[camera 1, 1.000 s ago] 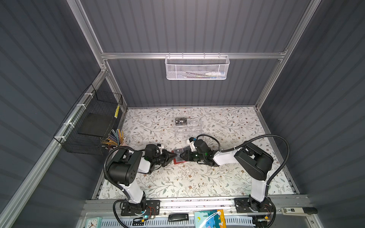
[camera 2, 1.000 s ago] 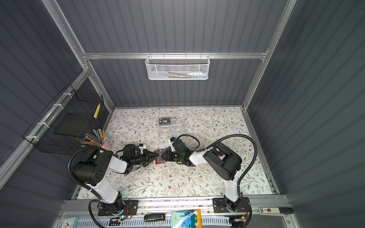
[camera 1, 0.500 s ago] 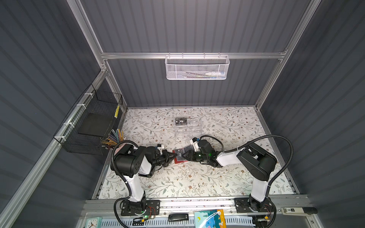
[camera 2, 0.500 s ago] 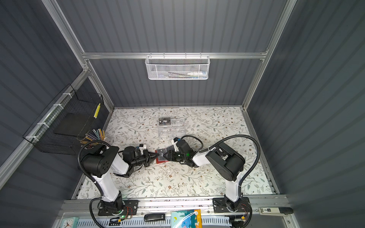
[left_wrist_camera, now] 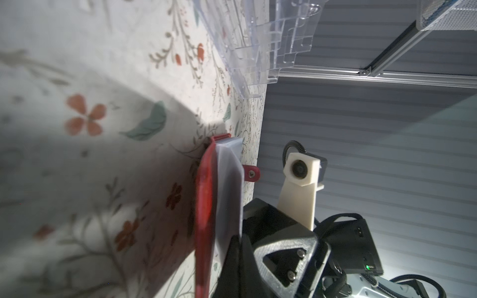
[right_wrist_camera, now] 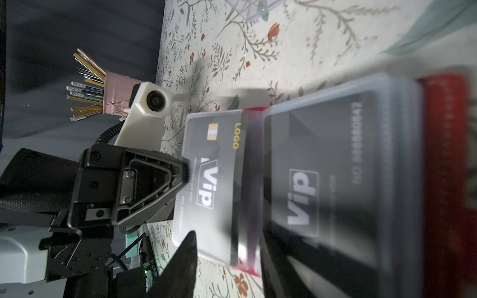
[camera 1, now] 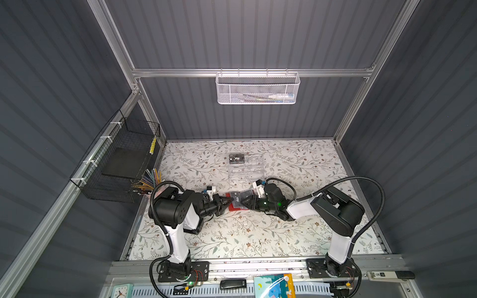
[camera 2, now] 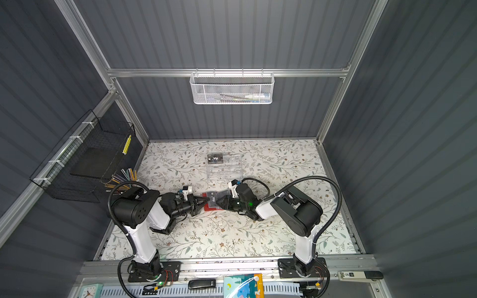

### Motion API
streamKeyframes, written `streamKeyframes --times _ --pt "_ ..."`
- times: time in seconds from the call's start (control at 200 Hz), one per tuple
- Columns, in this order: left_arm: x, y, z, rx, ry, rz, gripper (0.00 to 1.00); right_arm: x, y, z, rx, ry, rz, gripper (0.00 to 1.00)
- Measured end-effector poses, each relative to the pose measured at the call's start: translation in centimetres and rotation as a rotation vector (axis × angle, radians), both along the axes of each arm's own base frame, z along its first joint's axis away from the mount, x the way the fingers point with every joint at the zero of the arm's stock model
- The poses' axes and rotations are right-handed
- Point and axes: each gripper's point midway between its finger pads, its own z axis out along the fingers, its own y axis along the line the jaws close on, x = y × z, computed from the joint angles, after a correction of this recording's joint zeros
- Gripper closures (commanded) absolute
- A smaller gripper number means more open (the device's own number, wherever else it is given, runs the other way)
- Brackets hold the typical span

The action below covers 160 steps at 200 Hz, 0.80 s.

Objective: Take the credit cards out of the card holder
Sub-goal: Take out the credit card from the card slot.

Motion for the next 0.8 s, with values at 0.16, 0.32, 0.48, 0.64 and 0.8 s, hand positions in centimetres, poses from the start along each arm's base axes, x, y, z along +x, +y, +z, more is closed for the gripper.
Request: streamKeyframes --times 0.16,0.32,0.48,0.64,0.8 --pt "0.3 -0.5 1.1 0.002 -0.029 0.0 1.0 0.4 -0.9 0.8 0.071 -0.007 -0.03 0.6" --pt "0.2 -1.0 1.1 0.006 -0.031 -0.002 1.0 0.8 -1.1 0.9 0.13 0.003 -0.043 0.6" --pt "0.1 -1.4 0.9 0.007 -0.035 -0.007 1.0 1.0 -0.8 1.2 0.185 0.009 -0.038 0.63" --pt "0.1 -1.7 0.7 0.009 -0.033 -0.014 1.0 1.1 -0.7 1.0 0.215 0.021 -0.033 0.65" --pt "0.4 -1.8 0.8 0.009 -0.037 -0.009 1.0 1.2 -0.7 1.8 0.248 0.013 -0.033 0.7"
